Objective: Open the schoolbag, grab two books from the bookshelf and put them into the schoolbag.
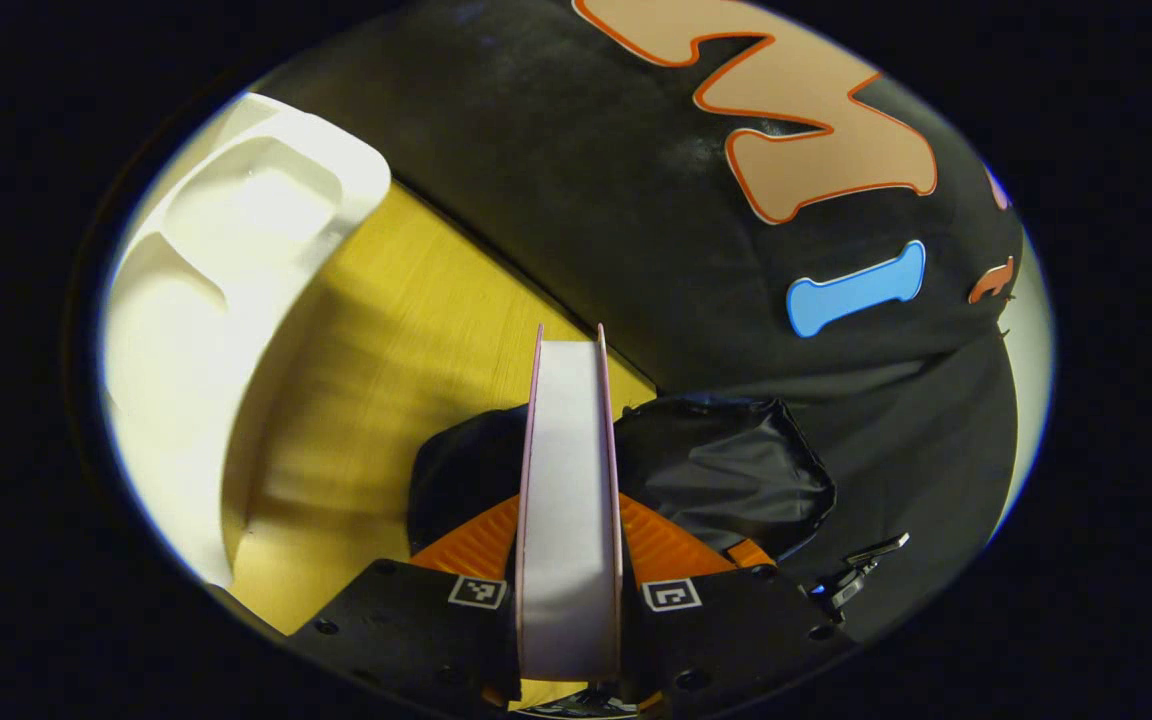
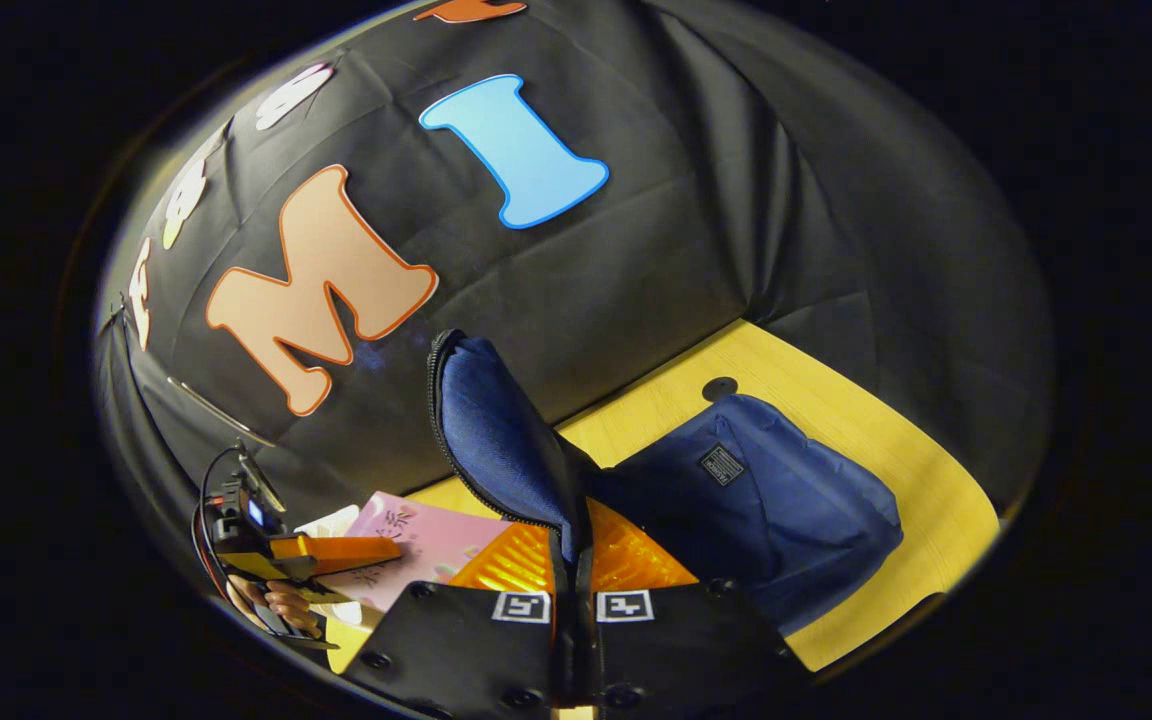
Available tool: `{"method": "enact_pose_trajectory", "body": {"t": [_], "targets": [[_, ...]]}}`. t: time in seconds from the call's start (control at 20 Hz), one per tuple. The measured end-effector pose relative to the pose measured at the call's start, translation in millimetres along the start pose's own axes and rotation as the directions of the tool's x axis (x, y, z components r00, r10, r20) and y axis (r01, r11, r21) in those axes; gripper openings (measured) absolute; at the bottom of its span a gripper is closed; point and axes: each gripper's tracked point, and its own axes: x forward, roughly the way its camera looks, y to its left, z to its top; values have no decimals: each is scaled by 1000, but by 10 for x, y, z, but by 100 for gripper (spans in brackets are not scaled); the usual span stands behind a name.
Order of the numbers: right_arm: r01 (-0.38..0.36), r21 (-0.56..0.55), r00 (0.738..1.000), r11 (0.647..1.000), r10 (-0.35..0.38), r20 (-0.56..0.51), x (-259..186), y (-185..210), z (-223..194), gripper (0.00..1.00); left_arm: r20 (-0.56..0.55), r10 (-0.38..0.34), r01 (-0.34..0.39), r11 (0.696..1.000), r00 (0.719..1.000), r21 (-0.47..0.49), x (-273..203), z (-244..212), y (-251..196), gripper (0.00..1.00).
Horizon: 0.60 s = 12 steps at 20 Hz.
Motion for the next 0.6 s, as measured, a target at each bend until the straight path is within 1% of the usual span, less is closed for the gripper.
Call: {"method": "enact_pose_trajectory", "body": {"t": [0.05, 0.1, 0.15, 0.2, 0.25, 0.45, 0.5, 0.55, 0.6], "targets": [[-1, 1, 1000, 1000, 1, 1, -5, 6, -7, 3, -3, -5, 5, 1000, 1000, -5, 76, -27, -18, 35], [-3, 2, 1000, 1000, 3, 3, 3, 13, 6, 5, -2, -11, 11, 1000, 1000, -12, 160, -68, -35, 35], [-4, 3, 1000, 1000, 4, 4, 7, 12, 8, 3, -3, -17, 17, 1000, 1000, -21, 229, -105, -49, 35], [-4, 5, 1000, 1000, 4, 5, 10, 13, 27, 5, -4, -26, 25, 999, 1000, -34, 299, -149, -58, 35], [-5, 9, 1000, 1000, 5, 6, 10, 9, 35, 3, -1, -35, 35, 998, 999, -52, 347, -182, -71, 35], [-5, 25, 1000, 1000, 5, 15, 33, 13, 90, 4, -7, -70, 68, 988, 998, -141, 546, -354, -82, 35], [-7, 27, 1000, 1000, 6, 17, 45, 21, 103, 3, -6, -71, 69, 986, 997, -153, 625, -412, -51, 35], [-9, 28, 1000, 1000, 8, 19, 43, 31, 116, 5, -11, -73, 70, 985, 997, -159, 667, -474, -30, 35], [-11, 27, 1000, 1000, 11, 23, 45, 36, 122, 5, -8, -80, 77, 983, 997, -168, 724, -505, -31, 37]]}}
